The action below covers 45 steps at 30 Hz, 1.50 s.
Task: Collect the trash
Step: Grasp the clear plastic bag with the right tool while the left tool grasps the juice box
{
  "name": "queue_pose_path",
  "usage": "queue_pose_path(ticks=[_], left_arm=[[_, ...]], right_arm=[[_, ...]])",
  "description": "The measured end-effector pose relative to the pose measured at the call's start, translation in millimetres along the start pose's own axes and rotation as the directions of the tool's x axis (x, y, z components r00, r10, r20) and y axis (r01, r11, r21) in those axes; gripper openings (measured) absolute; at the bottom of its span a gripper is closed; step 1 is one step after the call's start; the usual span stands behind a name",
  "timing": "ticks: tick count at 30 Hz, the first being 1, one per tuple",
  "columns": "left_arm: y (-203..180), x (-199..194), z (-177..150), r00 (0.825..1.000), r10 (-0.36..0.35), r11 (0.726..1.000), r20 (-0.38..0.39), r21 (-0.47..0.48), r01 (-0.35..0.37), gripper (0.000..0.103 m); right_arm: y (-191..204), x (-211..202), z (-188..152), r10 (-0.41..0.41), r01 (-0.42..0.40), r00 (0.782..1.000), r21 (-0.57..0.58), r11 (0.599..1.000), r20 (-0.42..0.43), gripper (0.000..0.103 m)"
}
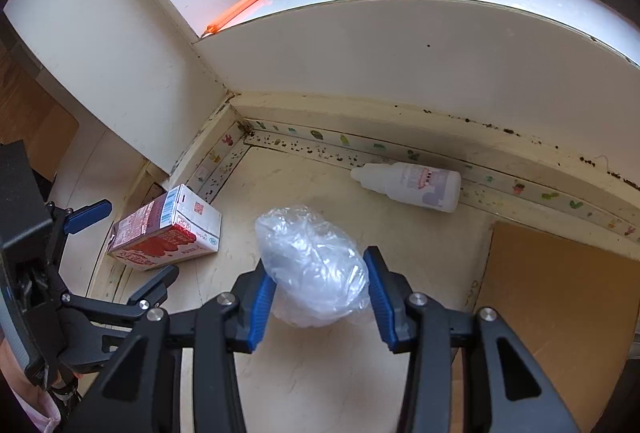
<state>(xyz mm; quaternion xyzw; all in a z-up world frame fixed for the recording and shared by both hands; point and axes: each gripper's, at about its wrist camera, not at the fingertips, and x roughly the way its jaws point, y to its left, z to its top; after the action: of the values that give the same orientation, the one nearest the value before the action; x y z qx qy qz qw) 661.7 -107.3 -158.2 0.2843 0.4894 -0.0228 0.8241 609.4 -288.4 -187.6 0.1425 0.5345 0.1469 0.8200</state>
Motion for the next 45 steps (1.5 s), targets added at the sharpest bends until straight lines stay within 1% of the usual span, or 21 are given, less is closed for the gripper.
queue_pose_path(ticks=[3,4,5,8,10,11,14,16,18,21,23,25,26,27,29,31,33,34,37,41,45], left_arm=[[3.2,8.9,4.7,1.0,-0.017,1.0,-0.021,-0.021,0.016,0.094],[4.3,13.8,5.9,0.999,-0.025,0.999,-0.03,-0.025,0.024,0.092],[4.7,17.4,6.7,0.998,-0.036,0.999,-0.044,-0.027,0.035,0.086],[2.0,19.7,7.1,0.998,-0.038,0.999,-0.054,-0.009,0.038,0.082],[-0.1,15.6,5.9,0.998,-0.038,0.999,-0.049,0.003,0.039,0.076],[1.2,15.9,8.2,0.998,-0.044,0.999,-0.045,0.004,0.044,0.07],[1.7,5.0,2.7,0.997,-0.071,0.998,-0.042,-0.003,0.07,0.057],[0.6,-2.4,-1.7,0.994,-0.097,0.995,-0.048,-0.006,0.097,0.051],[-1.9,-7.6,-5.8,0.991,-0.122,0.993,-0.06,0.0,0.122,0.05],[-3.8,-11.4,-10.1,0.988,-0.133,0.991,-0.073,-0.001,0.134,0.05],[-2.7,-11.9,-9.6,0.982,-0.17,0.985,-0.084,-0.021,0.169,0.051],[0.7,-11.1,-12.7,0.955,-0.272,0.962,-0.12,-0.075,0.264,0.051],[0.6,-8.3,-14.7,0.942,-0.305,0.951,-0.138,-0.095,0.294,0.051],[6.2,-4.3,-18.4,0.938,-0.315,0.948,-0.148,-0.102,0.302,0.051],[2.1,-3.1,-22.1,0.947,-0.283,0.958,-0.149,-0.084,0.273,0.051],[1.5,-2.1,-25.4,0.946,-0.289,0.956,-0.145,-0.097,0.277,0.049],[2.2,-2.4,-28.7,0.941,-0.309,0.948,-0.139,-0.125,0.292,0.036],[3.0,-3.5,-31.0,0.94,-0.316,0.944,-0.131,-0.137,0.299,0.036],[4.4,-14.7,-38.3,0.948,-0.307,0.945,-0.09,-0.15,0.292,0.035],[4.3,-36.1,-48.9,0.955,-0.286,0.946,-0.083,-0.18,0.268,0.035],[8.7,-67.5,-75.3,0.957,-0.284,0.942,-0.051,-0.201,0.268,0.035]], right_arm=[[0.6,1.7,-1.1,0.002,-0.002,1.0,-0.005,1.0,-0.004,0.041],[0.6,0.7,-2.0,0.004,-0.004,1.0,-0.008,1.0,-0.005,0.041],[0.8,0.8,-2.4,0.006,-0.006,1.0,-0.01,1.0,-0.007,0.04],[2.2,1.8,-3.2,0.012,-0.012,1.0,-0.014,1.0,-0.011,0.04],[2.8,-0.2,-4.8,0.017,-0.017,1.0,-0.016,1.0,-0.012,0.04],[3.2,-1.6,-5.9,0.021,-0.021,1.0,-0.018,1.0,-0.012,0.04],[4.8,-5.2,-10.0,0.03,-0.031,0.999,-0.024,0.999,-0.017,0.04],[6.3,-8.7,-13.7,0.044,-0.044,0.999,-0.02,0.999,-0.022,0.039],[9.2,-13.2,-17.9,0.055,-0.056,0.998,-0.023,0.998,-0.023,0.039],[13.8,-18.2,-22.8,0.063,-0.063,0.998,-0.034,0.997,-0.025,0.039],[15.1,-20.2,-25.1,0.067,-0.068,0.997,-0.035,0.997,-0.029,0.039],[14.0,-21.7,-26.5,0.074,-0.075,0.997,-0.027,0.997,-0.031,0.039],[13.2,-21.9,-26.9,0.077,-0.077,0.997,-0.022,0.997,-0.032,0.039],[12.4,-22.7,-27.9,0.08,-0.081,0.996,-0.018,0.997,-0.032,0.039],[11.7,-24.4,-29.6,0.079,-0.079,0.996,-0.018,0.997,-0.029,0.039],[10.8,-25.4,-31.4,0.079,-0.079,0.996,-0.02,0.997,-0.029,0.039],[10.2,-26.9,-34.3,0.079,-0.079,0.996,-0.021,0.997,-0.029,0.039],[9.9,-27.4,-35.7,0.08,-0.081,0.996,-0.021,0.997,-0.03,0.037],[10.2,-28.8,-39.6,0.089,-0.089,0.995,-0.016,0.996,-0.033,0.034],[10.6,-37.4,-46.3,0.115,-0.114,0.993,0.016,0.993,-0.029,0.032],[13.7,-58.8,-62.9,0.144,-0.142,0.99,0.056,0.988,-0.016,0.031]])
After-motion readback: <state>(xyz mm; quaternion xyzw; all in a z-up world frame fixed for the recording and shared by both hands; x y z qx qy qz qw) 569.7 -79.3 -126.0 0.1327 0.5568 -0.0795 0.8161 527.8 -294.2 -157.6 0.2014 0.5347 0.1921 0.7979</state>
